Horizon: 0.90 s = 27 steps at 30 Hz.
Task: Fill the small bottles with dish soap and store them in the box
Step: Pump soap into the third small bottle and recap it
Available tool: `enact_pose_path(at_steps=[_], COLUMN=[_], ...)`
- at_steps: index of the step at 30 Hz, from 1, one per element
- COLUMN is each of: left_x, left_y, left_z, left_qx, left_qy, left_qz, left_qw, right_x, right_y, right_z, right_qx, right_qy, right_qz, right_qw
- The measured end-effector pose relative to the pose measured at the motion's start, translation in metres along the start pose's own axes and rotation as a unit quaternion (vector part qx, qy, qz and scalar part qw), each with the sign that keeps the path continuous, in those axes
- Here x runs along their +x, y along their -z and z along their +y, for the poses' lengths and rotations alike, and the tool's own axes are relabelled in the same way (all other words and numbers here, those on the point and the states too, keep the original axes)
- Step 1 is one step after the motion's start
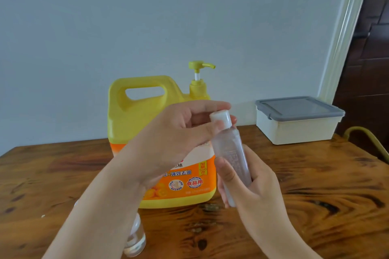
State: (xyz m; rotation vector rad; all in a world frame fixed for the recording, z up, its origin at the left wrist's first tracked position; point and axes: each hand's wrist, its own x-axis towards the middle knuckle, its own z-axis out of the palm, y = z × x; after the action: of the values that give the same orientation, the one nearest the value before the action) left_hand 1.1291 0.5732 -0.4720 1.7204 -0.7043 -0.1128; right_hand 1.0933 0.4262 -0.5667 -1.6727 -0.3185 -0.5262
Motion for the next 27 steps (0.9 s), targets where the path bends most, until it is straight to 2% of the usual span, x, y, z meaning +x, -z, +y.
enact_pose_path(at_steps=[3, 5, 8, 10, 13, 15, 16, 23, 27], left_x=[-0.003, -0.004, -0.006, -0.008, -0.009, -0.009, -0.007, 0.007, 0.008], left_y=[0.005, 0.011, 0.022, 0.025, 0.018, 0.002, -0.007, -0.063, -0.079], left_z=[0.004, 0.006, 0.01, 0.012, 0.005, -0.008, -0.016, -0.077, -0.102], left_qx=[0.116, 0.174, 0.203, 0.202, 0.181, 0.161, 0.158, 0.247, 0.251], left_qy=[-0.022, -0.052, -0.061, -0.032, 0.057, 0.12, 0.14, 0.208, 0.227], left_qz=[0.1, 0.184, 0.248, 0.207, 0.015, -0.112, -0.15, -0.256, -0.257], left_qw=[0.988, 0.966, 0.945, 0.957, 0.982, 0.973, 0.966, 0.911, 0.905], right_x=[-0.004, -0.006, -0.005, -0.003, 0.003, 0.007, 0.009, 0.022, 0.025], right_y=[-0.003, -0.003, -0.004, -0.001, 0.006, 0.012, 0.015, 0.03, 0.034], right_z=[0.0, 0.0, 0.001, 0.003, 0.009, 0.015, 0.018, 0.044, 0.053], right_qx=[-0.051, -0.088, -0.087, -0.055, -0.014, -0.007, -0.012, -0.033, -0.025], right_qy=[0.023, 0.043, 0.057, 0.05, 0.034, 0.031, 0.033, 0.007, 0.002], right_qz=[0.0, 0.014, 0.047, 0.075, 0.115, 0.14, 0.154, 0.223, 0.227], right_qw=[0.998, 0.995, 0.994, 0.994, 0.993, 0.99, 0.987, 0.974, 0.974])
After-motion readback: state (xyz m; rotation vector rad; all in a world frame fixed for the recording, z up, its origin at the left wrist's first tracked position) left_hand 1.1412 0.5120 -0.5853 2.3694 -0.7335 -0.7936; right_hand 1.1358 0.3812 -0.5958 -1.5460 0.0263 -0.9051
